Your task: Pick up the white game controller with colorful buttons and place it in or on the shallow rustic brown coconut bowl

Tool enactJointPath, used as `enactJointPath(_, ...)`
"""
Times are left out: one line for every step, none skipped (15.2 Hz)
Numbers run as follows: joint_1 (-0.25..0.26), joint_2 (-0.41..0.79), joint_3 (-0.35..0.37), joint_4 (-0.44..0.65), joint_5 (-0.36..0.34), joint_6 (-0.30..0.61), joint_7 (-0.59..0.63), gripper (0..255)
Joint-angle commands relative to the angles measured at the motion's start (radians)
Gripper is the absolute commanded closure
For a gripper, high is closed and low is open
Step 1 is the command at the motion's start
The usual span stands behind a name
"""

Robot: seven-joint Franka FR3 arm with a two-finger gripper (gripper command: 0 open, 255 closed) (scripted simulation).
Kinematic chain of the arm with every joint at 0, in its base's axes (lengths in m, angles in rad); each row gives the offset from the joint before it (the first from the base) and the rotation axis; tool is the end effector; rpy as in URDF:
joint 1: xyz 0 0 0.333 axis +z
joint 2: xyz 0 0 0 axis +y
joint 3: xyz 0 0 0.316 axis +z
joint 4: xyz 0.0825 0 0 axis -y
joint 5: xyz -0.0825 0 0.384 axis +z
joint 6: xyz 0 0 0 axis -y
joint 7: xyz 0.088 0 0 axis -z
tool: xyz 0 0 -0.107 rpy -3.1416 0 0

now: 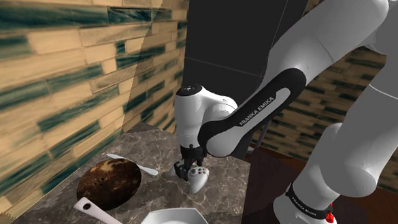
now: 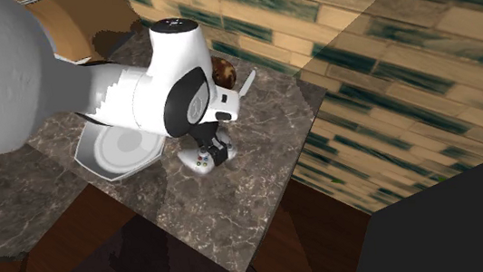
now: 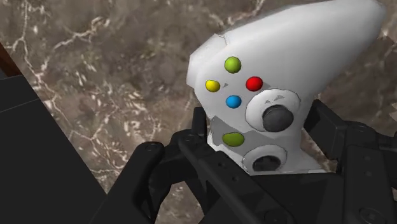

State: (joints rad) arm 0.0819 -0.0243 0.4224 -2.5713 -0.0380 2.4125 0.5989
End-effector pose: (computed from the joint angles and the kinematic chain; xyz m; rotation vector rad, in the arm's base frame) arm 0.3778 0.2074 0.2603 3.0363 -0.0992 -0.1507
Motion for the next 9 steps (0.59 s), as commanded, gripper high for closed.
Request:
enactJointPath(0.002,-0.029,0.000,0.004,0.019,-0.030,-0.015,255)
enactJointPath(0.003,-0.042,0.000,0.006,0.027,-0.045,-0.021,255)
enactJointPath(0.004,-0.056,-0.001,0.009,0.035,-0.060,-0.027,255)
enactJointPath(0.005,-0.069,-0.001,0.013,0.042,-0.076,-0.033,255)
enactJointPath(0.006,-0.082,-0.002,0.016,0.049,-0.091,-0.039,255)
enactJointPath(0.007,-0.094,-0.003,0.020,0.056,-0.106,-0.044,255)
enactJointPath(0.009,-0.106,-0.005,0.024,0.062,-0.122,-0.049,255)
enactJointPath(0.010,-0.118,-0.006,0.028,0.067,-0.137,-0.054,255)
enactJointPath(0.011,-0.130,-0.008,0.033,0.072,-0.152,-0.058,255)
